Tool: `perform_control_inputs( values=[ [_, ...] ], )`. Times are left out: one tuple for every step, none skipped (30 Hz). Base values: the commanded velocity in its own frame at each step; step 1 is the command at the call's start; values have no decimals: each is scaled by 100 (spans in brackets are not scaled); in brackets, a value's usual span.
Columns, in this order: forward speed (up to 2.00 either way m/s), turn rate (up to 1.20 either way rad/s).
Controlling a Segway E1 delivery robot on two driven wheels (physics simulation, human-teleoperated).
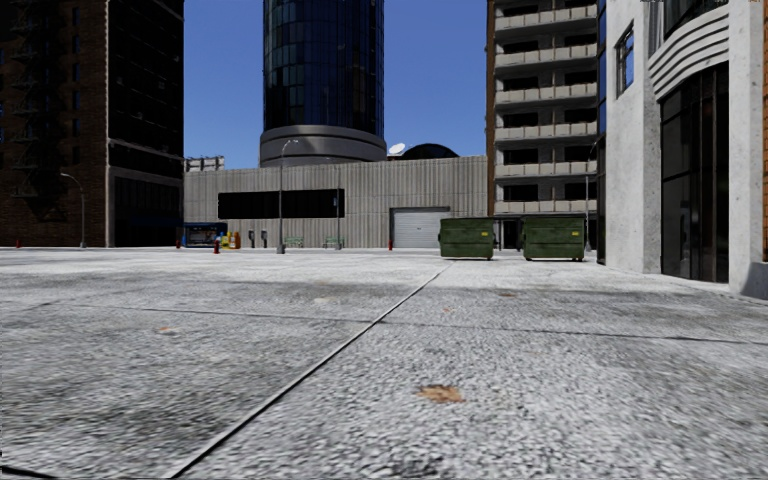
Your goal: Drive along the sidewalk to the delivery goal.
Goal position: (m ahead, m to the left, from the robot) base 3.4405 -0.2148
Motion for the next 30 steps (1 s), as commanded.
perform_control_inputs(
  values=[
    [200, -9],
    [200, -9],
    [200, -1],
    [200, -1],
    [200, 0],
    [200, 0],
    [200, 0],
    [200, 0],
    [200, 0],
    [200, -10],
    [200, -28],
    [200, -28],
    [200, -39],
    [200, -43],
    [200, -43],
    [200, -43],
    [200, -28],
    [200, -5],
    [200, 0],
    [200, 0],
    [200, 0],
    [200, 0],
    [200, 0],
    [200, 0],
    [200, 0],
    [200, 0],
    [200, 0],
    [200, 0],
    [200, 0],
    [200, 0]
  ],
)
